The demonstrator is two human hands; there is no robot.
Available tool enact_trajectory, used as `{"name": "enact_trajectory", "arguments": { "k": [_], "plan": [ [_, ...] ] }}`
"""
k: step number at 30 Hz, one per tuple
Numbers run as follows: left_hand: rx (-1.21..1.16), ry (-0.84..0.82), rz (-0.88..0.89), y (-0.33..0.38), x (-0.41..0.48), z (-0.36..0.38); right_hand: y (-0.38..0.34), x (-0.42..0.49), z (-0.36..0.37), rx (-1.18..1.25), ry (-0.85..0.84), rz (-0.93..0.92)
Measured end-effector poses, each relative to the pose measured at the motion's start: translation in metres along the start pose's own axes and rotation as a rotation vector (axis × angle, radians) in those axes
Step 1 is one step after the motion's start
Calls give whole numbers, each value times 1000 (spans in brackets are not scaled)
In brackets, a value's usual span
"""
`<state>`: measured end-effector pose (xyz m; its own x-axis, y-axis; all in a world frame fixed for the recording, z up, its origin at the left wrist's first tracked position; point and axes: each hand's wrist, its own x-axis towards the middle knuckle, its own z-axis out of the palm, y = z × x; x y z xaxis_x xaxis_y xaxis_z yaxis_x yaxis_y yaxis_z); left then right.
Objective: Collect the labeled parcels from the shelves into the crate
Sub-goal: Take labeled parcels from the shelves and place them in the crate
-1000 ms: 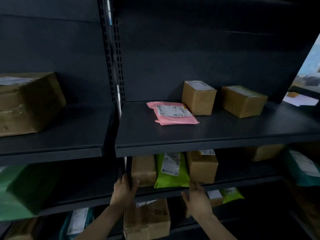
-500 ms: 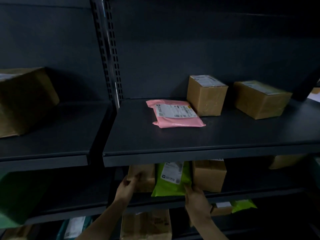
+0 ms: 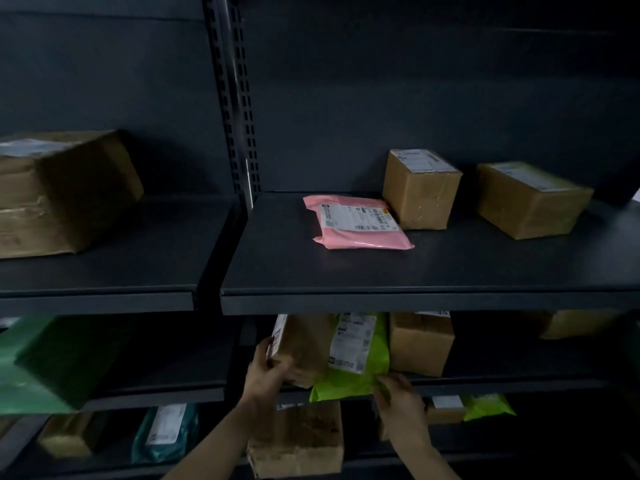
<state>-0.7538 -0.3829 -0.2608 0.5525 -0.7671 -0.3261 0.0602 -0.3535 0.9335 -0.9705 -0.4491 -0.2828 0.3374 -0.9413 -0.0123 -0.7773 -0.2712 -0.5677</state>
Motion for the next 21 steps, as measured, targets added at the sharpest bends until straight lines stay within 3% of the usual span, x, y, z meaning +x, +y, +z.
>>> {"name": "enact_trajectory", "arguments": {
  "k": [10,21],
  "plan": [
    [424,222,80,2,-33,-15,-11,-11,-25,83,72,27],
    [580,271,112,1,-36,-18,-11,-10,-14,47,-20,46]
  ]
}}
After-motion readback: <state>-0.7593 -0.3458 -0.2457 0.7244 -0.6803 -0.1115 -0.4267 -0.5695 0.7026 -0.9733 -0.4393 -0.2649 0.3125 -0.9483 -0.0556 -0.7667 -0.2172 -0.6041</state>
